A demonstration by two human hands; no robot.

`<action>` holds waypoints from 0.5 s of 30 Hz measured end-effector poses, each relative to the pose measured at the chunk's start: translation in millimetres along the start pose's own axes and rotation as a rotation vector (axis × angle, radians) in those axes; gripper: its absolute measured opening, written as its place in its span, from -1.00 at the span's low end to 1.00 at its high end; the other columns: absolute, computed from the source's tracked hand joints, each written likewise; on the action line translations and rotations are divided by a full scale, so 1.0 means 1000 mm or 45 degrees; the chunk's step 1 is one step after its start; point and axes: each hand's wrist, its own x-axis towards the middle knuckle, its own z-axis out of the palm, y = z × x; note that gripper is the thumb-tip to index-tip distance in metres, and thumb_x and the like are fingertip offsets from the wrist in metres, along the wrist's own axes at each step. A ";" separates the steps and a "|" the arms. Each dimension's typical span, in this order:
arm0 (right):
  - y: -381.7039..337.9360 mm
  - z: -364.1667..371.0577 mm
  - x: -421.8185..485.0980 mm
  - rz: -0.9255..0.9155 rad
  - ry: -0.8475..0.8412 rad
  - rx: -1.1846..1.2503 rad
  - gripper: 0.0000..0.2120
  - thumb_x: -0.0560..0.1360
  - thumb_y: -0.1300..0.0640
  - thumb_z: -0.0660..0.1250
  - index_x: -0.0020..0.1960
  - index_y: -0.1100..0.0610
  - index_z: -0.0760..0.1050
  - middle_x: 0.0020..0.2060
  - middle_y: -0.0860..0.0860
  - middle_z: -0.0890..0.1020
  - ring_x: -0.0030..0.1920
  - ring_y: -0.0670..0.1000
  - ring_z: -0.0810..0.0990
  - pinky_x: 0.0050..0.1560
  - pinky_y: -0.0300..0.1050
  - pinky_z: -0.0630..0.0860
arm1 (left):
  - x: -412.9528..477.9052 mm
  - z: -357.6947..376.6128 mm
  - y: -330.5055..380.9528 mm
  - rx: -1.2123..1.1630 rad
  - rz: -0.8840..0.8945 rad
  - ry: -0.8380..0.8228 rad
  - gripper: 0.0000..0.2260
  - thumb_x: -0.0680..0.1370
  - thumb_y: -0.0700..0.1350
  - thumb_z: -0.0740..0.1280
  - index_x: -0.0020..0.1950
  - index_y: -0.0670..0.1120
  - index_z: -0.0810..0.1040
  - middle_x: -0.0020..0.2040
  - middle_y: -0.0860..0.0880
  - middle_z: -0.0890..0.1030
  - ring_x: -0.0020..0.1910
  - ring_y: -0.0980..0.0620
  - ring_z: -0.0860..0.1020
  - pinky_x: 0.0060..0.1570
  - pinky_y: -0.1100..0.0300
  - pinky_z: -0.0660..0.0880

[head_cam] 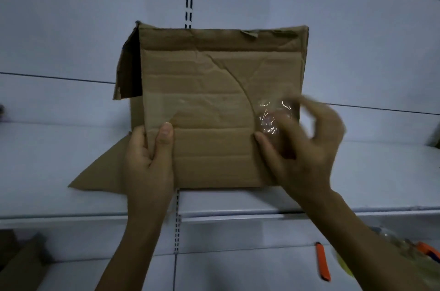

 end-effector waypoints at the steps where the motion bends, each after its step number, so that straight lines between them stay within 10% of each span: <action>1: -0.002 -0.001 0.004 0.272 -0.032 0.152 -0.38 0.39 -0.10 0.47 0.35 0.11 0.40 0.38 0.21 0.36 0.38 0.14 0.35 0.36 0.08 0.30 | 0.001 -0.001 0.003 0.009 0.015 0.065 -0.82 0.50 0.18 0.19 -0.07 0.13 0.48 -0.18 0.21 0.59 -0.17 0.33 0.55 -0.21 0.47 0.43; 4: -0.013 -0.001 0.014 1.006 -0.350 0.922 0.05 0.19 -0.35 0.44 0.53 -0.14 0.02 0.52 -0.14 0.13 0.49 -0.15 0.15 0.48 0.07 0.20 | 0.010 -0.008 0.006 0.123 0.100 0.248 -0.77 0.57 0.09 0.20 0.18 0.06 0.42 -0.12 0.26 0.51 -0.14 0.41 0.51 -0.17 0.52 0.40; 9: -0.052 0.025 0.000 0.966 -0.446 1.314 -0.18 0.38 -0.11 0.41 0.53 -0.02 0.12 0.45 -0.13 0.34 0.40 -0.16 0.35 0.37 -0.02 0.38 | 0.024 -0.018 0.003 0.749 0.534 0.438 -0.57 0.61 -0.03 0.17 0.49 0.00 0.25 0.43 -0.13 0.26 0.40 -0.12 0.28 0.37 -0.11 0.26; 15: -0.106 0.039 -0.001 0.894 -0.269 1.306 -0.37 0.45 -0.19 0.26 0.43 -0.28 0.04 0.50 -0.14 0.22 0.48 -0.16 0.19 0.44 0.06 0.28 | 0.010 -0.010 0.004 1.068 0.793 0.119 -0.55 0.64 0.13 -0.05 0.52 0.07 0.11 0.55 -0.01 0.03 0.55 -0.07 -0.05 0.44 -0.28 -0.05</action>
